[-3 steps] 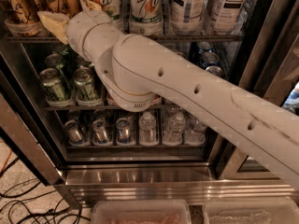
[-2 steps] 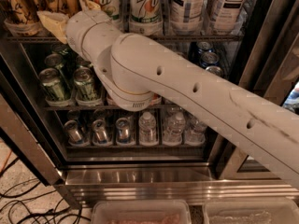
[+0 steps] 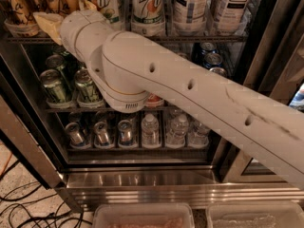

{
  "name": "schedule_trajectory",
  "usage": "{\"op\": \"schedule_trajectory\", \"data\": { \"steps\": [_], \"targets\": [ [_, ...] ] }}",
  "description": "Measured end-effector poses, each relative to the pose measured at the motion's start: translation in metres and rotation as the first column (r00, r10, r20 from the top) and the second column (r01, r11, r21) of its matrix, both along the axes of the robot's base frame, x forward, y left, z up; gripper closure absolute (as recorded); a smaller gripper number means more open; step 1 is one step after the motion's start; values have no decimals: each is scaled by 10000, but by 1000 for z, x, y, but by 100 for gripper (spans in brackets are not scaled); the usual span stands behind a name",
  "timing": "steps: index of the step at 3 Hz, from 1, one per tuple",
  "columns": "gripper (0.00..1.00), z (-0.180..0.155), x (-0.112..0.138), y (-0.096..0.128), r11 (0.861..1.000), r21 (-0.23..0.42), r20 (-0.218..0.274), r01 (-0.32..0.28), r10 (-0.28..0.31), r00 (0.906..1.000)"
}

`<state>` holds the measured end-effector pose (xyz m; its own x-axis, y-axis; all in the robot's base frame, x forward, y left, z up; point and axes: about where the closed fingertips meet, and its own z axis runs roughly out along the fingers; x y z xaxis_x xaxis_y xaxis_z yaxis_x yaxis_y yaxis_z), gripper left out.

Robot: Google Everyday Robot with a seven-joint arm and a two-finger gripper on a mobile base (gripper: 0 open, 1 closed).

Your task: Pick orange can from top shelf of fridge

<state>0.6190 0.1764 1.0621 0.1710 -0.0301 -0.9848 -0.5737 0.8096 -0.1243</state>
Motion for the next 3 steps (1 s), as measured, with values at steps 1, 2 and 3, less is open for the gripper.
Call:
{"op": "schedule_trajectory", "data": {
  "steps": [1, 2, 3],
  "targets": [
    [26, -6, -3, 14, 9998, -52, -465, 211, -213, 9987],
    [24, -5, -3, 18, 9997, -75, -577, 251, -255, 9980],
    [24, -6, -2, 21, 9995, -105, -678, 298, -304, 9972]
  ]
}}
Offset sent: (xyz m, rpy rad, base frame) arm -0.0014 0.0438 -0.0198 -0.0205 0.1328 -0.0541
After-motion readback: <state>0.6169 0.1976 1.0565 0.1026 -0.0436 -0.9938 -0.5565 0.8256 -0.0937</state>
